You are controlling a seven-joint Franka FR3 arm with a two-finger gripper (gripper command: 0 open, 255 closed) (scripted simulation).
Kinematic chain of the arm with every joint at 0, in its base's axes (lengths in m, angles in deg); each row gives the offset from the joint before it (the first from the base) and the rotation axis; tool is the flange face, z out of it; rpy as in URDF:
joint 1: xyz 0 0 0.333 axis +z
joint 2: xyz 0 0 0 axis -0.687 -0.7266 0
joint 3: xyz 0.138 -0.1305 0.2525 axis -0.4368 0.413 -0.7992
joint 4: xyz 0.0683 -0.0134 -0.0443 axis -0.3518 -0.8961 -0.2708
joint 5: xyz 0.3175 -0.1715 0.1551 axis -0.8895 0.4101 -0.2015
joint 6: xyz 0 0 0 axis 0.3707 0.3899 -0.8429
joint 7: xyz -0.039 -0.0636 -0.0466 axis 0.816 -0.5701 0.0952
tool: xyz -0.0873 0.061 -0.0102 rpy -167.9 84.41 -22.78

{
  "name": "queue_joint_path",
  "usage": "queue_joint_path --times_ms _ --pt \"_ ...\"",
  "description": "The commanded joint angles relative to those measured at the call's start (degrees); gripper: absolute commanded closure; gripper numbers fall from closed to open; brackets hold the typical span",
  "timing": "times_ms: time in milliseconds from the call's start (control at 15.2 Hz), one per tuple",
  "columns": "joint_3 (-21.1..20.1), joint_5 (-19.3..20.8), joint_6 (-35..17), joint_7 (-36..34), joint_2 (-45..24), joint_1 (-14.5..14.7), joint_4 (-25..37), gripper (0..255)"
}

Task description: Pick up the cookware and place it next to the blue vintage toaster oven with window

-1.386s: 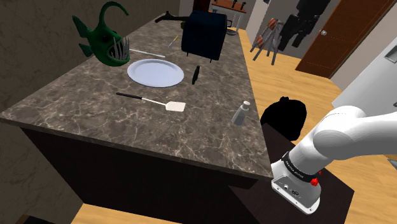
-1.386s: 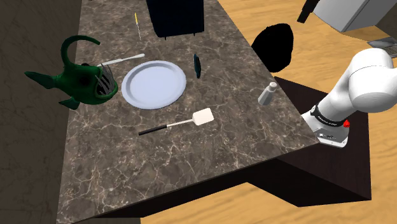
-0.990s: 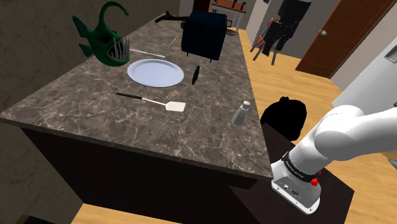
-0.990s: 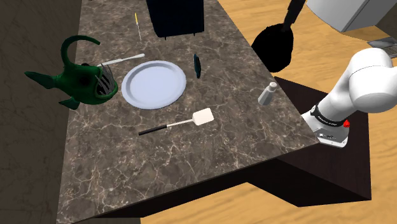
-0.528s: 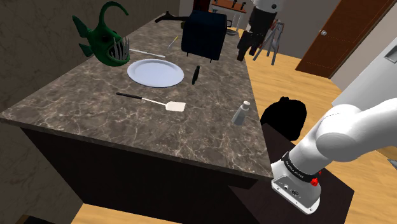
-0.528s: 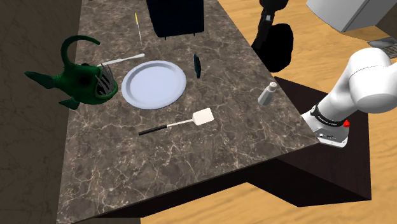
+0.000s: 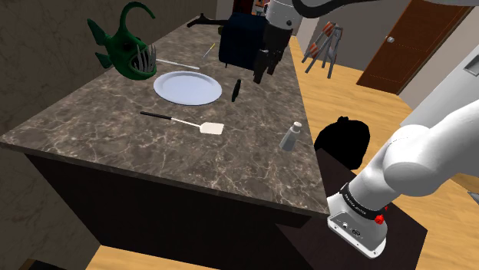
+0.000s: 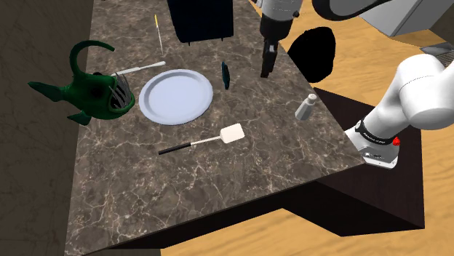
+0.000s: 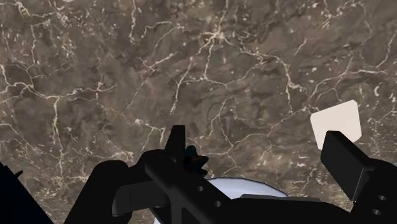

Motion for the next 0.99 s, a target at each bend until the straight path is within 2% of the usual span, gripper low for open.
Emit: queue_joint_path --times_ms 0,462,924 --pt "-0.8 -0.1 -2.1 0.6 -3.5 0.8 1.6 0" --pt "-3.9 0.5 -8.0 2.4 -15.8 3.5 8.5 0" --pt "-6.6 2.8 -11.6 3.5 -28.2 6.6 17.5 0"
